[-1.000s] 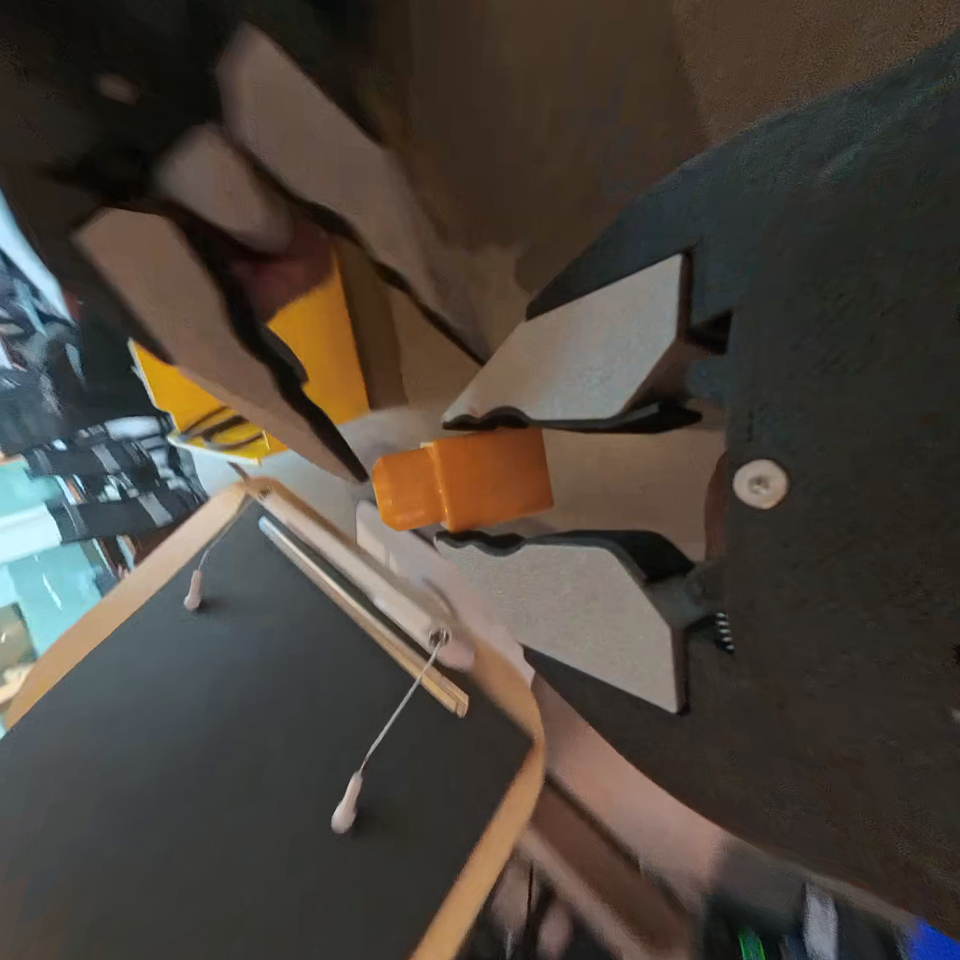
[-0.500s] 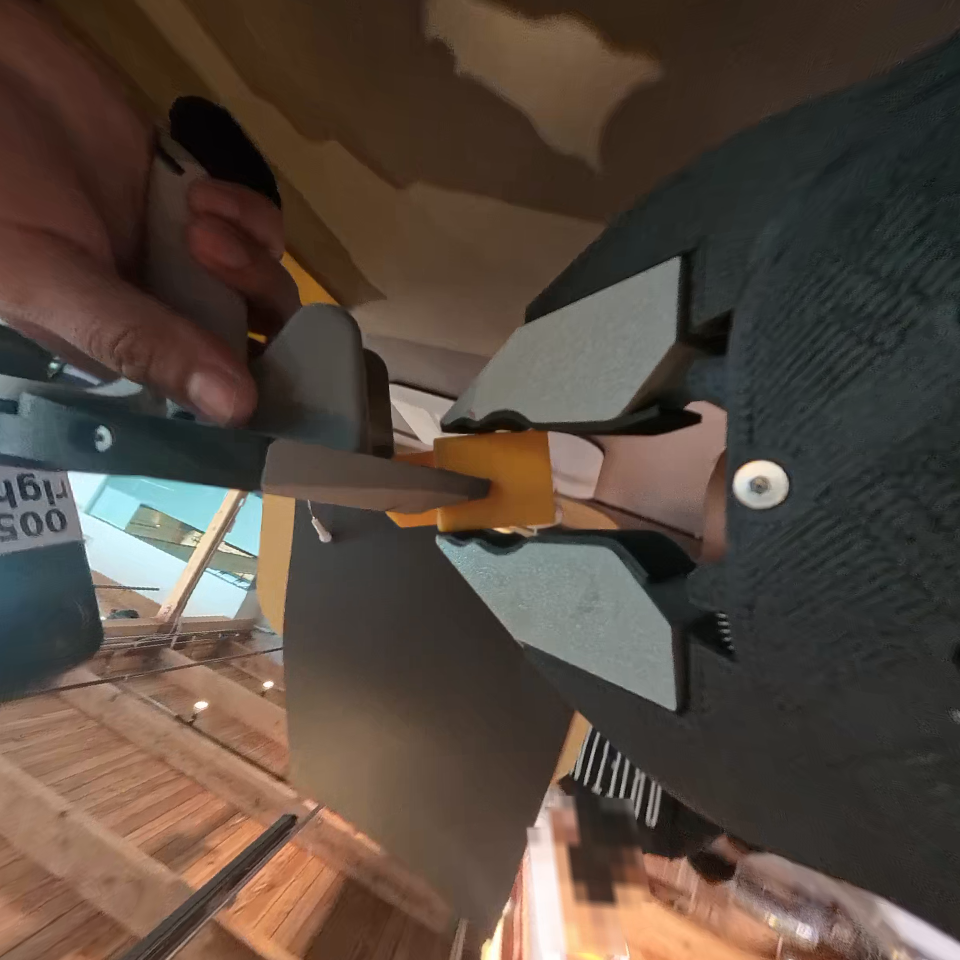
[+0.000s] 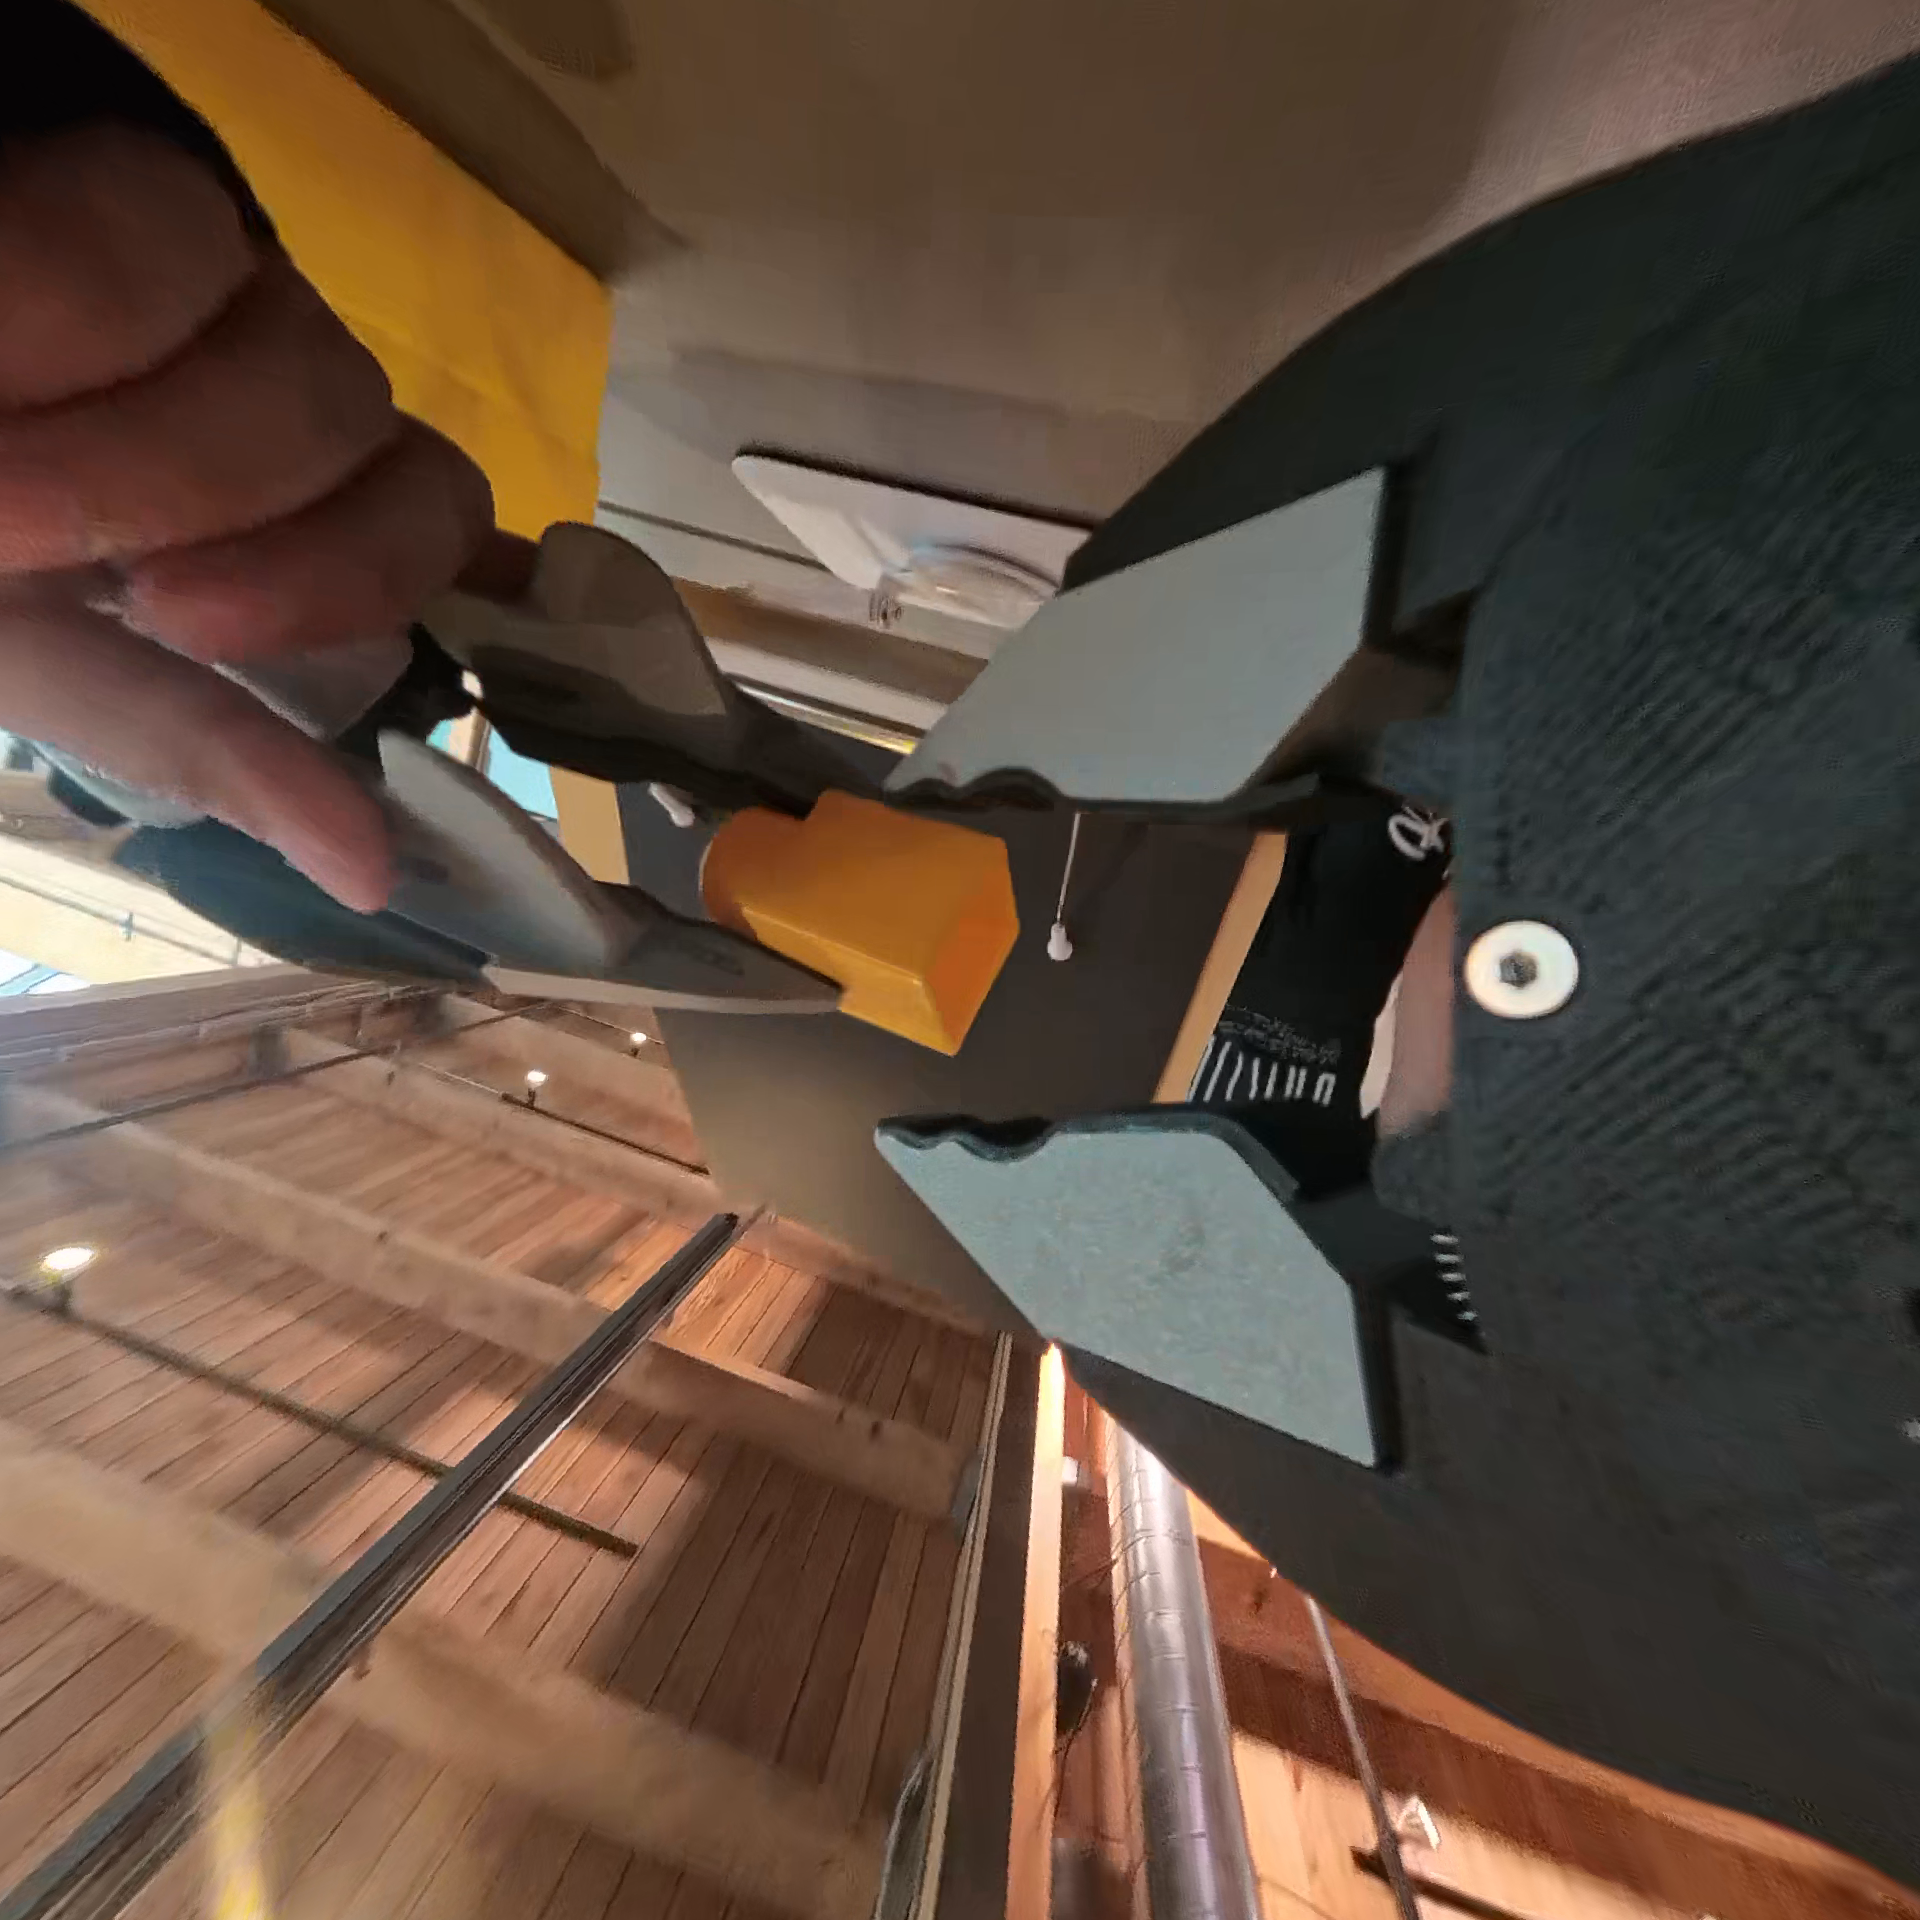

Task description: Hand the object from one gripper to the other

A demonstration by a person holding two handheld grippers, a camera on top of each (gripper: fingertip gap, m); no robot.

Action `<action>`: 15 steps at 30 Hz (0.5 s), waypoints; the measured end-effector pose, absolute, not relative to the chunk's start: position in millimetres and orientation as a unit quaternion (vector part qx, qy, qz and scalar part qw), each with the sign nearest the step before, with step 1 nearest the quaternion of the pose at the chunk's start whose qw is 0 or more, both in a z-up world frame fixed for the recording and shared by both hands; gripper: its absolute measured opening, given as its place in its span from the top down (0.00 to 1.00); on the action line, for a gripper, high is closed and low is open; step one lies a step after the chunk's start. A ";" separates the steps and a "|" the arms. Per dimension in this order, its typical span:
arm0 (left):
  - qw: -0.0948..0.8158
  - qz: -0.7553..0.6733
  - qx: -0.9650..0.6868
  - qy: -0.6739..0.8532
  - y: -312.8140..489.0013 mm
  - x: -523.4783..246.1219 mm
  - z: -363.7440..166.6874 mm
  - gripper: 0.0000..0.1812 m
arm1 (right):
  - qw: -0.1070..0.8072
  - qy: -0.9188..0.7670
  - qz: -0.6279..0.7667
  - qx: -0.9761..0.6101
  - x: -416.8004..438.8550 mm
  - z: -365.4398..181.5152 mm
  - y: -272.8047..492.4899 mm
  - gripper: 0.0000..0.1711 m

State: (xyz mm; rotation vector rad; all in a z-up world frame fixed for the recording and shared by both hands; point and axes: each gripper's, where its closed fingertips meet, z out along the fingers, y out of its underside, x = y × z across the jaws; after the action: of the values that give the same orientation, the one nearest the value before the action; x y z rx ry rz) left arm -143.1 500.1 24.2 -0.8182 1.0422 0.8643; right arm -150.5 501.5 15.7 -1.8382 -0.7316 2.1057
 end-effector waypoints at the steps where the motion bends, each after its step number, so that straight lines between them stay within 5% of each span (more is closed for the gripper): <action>1: 0.696 0.393 -0.367 0.477 500.8 -142.7 20.8 0.71 | 0.107 -0.240 0.730 -0.631 -151.9 14.2 500.0 0.82; 7: 0.677 0.346 -0.427 0.490 507.1 -145.1 7.9 0.80 | 0.117 -0.266 0.713 -0.639 -150.6 6.9 499.9 0.81; 15: 0.705 -0.143 -0.597 0.354 494.9 -142.4 22.6 0.80 | 0.275 -0.403 0.652 -0.580 -134.6 27.0 500.5 0.59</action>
State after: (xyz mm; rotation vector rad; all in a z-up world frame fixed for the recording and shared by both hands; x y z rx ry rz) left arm -142.4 494.9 22.6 -1.3273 0.7871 -0.3179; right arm -134.6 500.5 27.0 -1.5593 -1.0834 1.7522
